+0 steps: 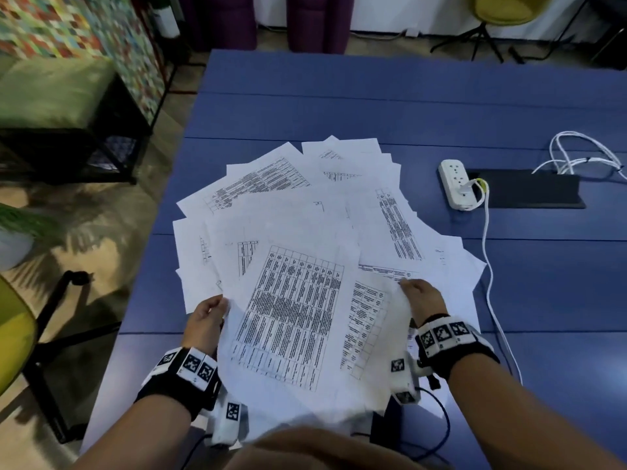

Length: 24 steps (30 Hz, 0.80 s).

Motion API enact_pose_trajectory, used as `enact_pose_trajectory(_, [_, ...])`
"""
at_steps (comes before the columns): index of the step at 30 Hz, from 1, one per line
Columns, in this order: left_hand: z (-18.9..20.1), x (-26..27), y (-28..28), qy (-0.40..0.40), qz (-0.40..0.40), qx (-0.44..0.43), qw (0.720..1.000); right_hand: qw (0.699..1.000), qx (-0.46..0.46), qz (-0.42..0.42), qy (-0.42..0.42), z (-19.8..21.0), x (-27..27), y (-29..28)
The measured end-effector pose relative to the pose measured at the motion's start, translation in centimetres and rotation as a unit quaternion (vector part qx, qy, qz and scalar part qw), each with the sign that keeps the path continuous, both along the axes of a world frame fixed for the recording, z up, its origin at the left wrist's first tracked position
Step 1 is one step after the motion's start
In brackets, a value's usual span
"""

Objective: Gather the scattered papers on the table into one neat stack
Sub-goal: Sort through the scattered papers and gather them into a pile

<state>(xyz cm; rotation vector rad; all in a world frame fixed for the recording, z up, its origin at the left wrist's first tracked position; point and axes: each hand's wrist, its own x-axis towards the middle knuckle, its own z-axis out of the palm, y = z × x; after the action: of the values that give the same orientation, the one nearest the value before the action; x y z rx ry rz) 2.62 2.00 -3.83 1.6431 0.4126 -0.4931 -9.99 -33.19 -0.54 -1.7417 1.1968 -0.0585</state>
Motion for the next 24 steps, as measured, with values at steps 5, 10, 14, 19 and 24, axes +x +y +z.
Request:
enact_pose_trajectory(5, [-0.5, -1.2, 0.0, 0.028, -0.016, -0.042, 0.999, 0.984, -0.064, 0.158, 0.050, -0.2, -0.6, 1.5])
enact_pose_trajectory(10, [-0.6, -1.2, -0.3, 0.026, -0.003, -0.017, 1.000, 0.991, -0.116, 0.060, 0.017, 1.5, -1.1, 0.5])
enact_pose_trajectory(14, [-0.5, -1.5, -0.8, 0.012, 0.036, -0.023, 0.999, 0.988, -0.124, 0.089, -0.001, 2.3, -1.6, 1.1])
enact_pose_trajectory(19, [0.2, -1.7, -0.6, 0.009, 0.030, -0.066, 0.997, 0.957, -0.092, 0.273, -0.023, 2.7, -1.3, 4.1])
enact_pose_trajectory(24, [0.2, -2.0, -0.9, 0.004, 0.054, -0.059, 0.997, 0.912, -0.285, 0.286, -0.080, 4.1, -0.3, 4.5])
